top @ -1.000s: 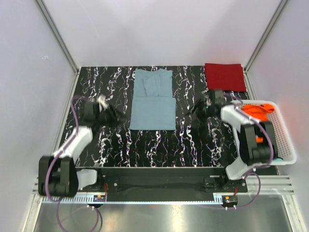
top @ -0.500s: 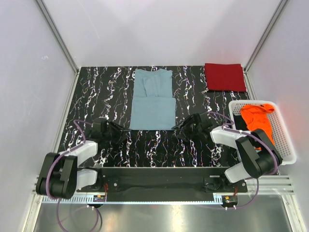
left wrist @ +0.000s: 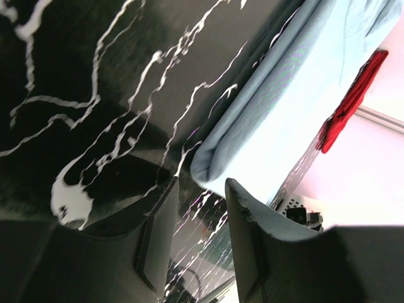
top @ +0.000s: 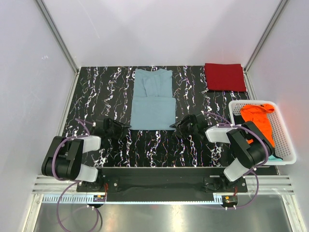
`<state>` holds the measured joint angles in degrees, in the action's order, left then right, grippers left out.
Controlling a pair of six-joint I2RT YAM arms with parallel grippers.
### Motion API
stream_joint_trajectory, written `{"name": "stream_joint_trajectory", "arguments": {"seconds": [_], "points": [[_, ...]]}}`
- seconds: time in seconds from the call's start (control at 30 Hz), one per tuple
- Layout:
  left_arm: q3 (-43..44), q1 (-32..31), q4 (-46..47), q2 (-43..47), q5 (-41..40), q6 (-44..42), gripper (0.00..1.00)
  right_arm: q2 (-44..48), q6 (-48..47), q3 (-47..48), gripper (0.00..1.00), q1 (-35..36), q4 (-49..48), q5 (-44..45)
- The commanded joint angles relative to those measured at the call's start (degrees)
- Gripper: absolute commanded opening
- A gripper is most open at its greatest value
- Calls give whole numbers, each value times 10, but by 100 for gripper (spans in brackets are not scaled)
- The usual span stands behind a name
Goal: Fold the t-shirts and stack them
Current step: Fold the tshirt
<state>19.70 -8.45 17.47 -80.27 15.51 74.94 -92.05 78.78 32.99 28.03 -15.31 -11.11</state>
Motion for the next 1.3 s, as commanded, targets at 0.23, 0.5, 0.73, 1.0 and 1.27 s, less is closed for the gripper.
{"name": "stream_joint_trajectory", "arguments": {"seconds": [0.23,0.5,0.73,1.0,1.27], "points": [[22,-4,25,-59,-34,11,43,-32,16,8,54,8,-6,51],[12,-6,53,-85,-29,28,39,-47,20,17,53,8,-7,50],[9,-7,63,-89,-25,28,27,-52,23,20,49,7,3,58],[10,-5,80,-93,-5,27,16,-59,6,27,31,5,5,61],[10,1,73,-68,43,11,0,-19,-63,50,2,3,75,35]]}}
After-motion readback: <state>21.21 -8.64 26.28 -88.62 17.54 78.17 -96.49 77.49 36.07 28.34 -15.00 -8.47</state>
